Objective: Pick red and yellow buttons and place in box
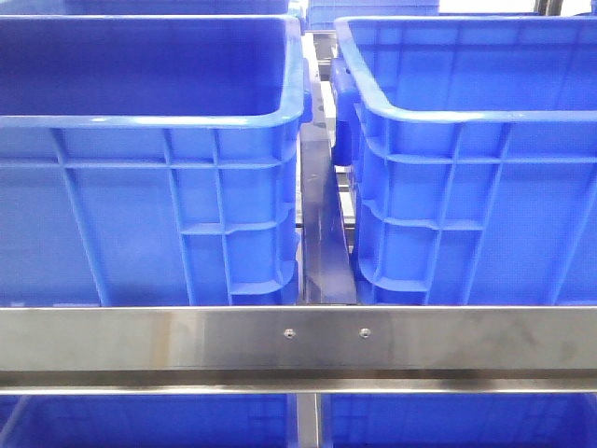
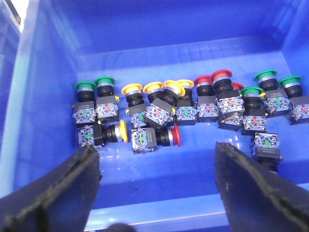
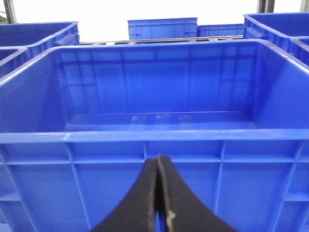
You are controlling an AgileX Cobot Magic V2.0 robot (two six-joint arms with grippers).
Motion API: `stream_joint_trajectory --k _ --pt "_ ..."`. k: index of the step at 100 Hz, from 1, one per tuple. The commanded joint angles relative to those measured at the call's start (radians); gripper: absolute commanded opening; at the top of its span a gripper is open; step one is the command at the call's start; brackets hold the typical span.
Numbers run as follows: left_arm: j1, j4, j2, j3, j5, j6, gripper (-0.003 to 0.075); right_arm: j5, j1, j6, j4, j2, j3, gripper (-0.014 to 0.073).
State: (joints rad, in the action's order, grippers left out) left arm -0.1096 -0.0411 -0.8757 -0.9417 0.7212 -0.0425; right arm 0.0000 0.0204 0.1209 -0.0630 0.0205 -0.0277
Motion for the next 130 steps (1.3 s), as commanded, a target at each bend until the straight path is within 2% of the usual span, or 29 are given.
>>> stream_joint_trajectory --k 1,20,43,74,130 --pt "-0.012 0.030 -0.025 -0.040 -0.080 0.001 0.0497 -0.083 0.002 -0.006 -0.013 0.015 0.020 -0.0067" --pt "-0.123 0.041 -0.175 -0.126 -0.070 0.004 0.0497 -0.083 0.002 -0.006 -0.013 0.015 0.020 -0.0067" --pt "-0.243 -0.030 -0.456 -0.347 0.032 -0.136 0.0497 -0.083 0.002 -0.006 -0.013 0.015 0.020 -0.0067" --pt "-0.284 -0.059 -0.728 -0.533 0.084 -0.220 0.0497 -0.083 0.002 -0.006 -0.013 0.015 0.020 -0.0067" --pt "-0.284 -0.121 -0.891 -0.542 0.000 -0.319 0.0497 -0.083 0.002 -0.006 -0.013 0.015 0.020 -0.0067"
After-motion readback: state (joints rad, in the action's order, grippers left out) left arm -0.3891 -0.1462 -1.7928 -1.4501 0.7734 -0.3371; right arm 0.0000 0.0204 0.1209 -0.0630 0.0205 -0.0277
